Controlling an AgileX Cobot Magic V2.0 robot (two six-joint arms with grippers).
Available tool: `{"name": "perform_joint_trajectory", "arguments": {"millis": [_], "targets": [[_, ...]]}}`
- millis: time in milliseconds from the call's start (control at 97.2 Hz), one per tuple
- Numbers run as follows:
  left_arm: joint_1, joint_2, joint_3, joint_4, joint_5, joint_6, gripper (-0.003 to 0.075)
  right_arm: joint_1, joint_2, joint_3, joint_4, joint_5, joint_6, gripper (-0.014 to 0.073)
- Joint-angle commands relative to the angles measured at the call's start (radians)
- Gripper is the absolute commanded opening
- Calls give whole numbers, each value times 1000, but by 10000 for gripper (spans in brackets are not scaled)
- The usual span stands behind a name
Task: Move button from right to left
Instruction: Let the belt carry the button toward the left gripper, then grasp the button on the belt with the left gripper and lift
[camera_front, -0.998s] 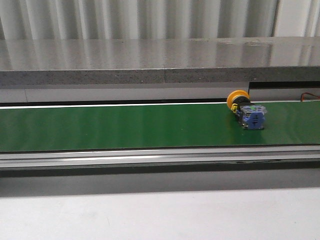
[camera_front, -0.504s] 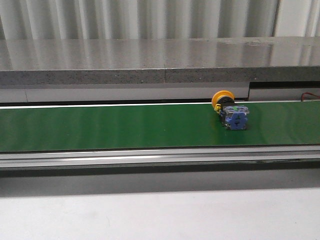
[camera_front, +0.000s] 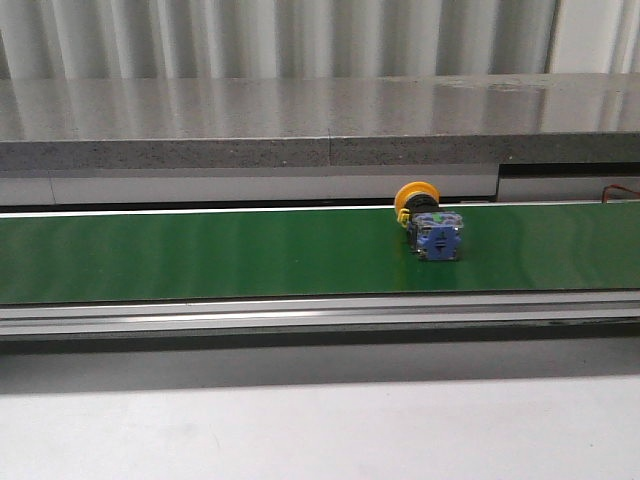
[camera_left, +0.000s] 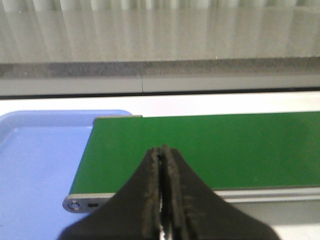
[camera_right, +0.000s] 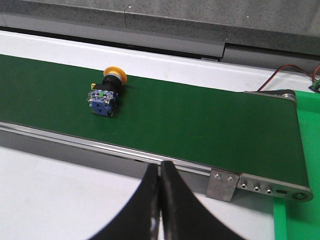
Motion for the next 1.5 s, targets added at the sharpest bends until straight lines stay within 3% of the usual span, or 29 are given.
{"name": "perform_joint_trajectory", "arguments": {"millis": [0, 175, 247, 319, 473, 555, 771, 926, 1090, 1491], "targets": [[-1, 94, -81, -11, 4, -10, -21, 3, 8, -23, -19, -81, -8, -67], [-1, 230, -156, -11, 75, -8, -17, 3, 8, -23, -19, -81, -8, -67], [-1, 283, -186, -11, 114, 2, 29, 3, 8, -23, -19, -81, -8, -67], [-1, 334, -214, -11, 138, 9, 150, 3, 8, -23, -19, -81, -8, -67], [-1, 419, -264, -53, 106, 9, 541, 3, 8, -23, -19, -81, -8, -67], [-3, 456, -289, -111, 69, 28, 624, 3, 8, -23, -19, -81, -8, -67], [-8, 554, -358, -271, 30, 32, 580, 3, 8, -23, -19, -81, -8, -67], [-53, 676, -447, -357, 163, 34, 575, 3, 8, -23, -19, -81, -8, -67], [-158, 860, -567, -428, 286, 34, 575, 3, 8, -23, -19, -81, -8, -67], [-420, 1258, -826, -490, 331, -32, 575, 3, 8, -23, -19, -81, -8, -67]]}}
